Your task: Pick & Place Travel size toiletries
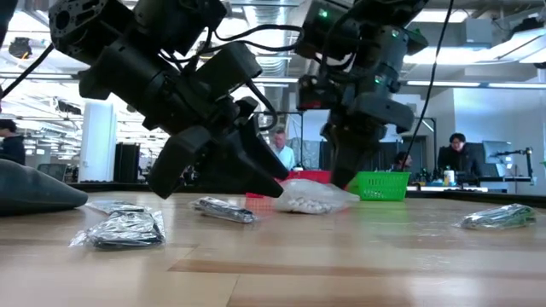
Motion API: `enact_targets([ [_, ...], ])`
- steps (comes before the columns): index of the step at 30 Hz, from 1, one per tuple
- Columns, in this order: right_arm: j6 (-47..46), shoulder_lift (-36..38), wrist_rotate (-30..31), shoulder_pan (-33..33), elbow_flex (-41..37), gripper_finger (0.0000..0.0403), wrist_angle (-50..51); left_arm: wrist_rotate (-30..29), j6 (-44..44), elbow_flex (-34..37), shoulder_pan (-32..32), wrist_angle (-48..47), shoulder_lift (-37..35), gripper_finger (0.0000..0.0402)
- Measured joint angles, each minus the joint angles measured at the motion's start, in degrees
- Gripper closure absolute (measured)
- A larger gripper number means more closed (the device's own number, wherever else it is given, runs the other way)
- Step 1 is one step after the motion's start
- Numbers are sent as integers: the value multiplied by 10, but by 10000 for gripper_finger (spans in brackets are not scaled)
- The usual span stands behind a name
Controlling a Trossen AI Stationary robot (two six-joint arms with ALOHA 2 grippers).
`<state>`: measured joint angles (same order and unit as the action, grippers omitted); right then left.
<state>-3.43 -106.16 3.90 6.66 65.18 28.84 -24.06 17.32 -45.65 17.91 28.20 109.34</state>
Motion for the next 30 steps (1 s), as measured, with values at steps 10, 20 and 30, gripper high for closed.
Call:
enact_targets([
  [10, 2, -1, 0, 0, -1, 403, -7, -9, -27, 0, -11, -28, 0, 343],
  [20, 6, 18, 11, 9, -2, 403, 9, -9, -43, 0, -11, -29, -1, 398],
  [30, 10, 87, 100, 48, -1, 403, 7, -10, -75, 1, -11, -25, -12, 401],
])
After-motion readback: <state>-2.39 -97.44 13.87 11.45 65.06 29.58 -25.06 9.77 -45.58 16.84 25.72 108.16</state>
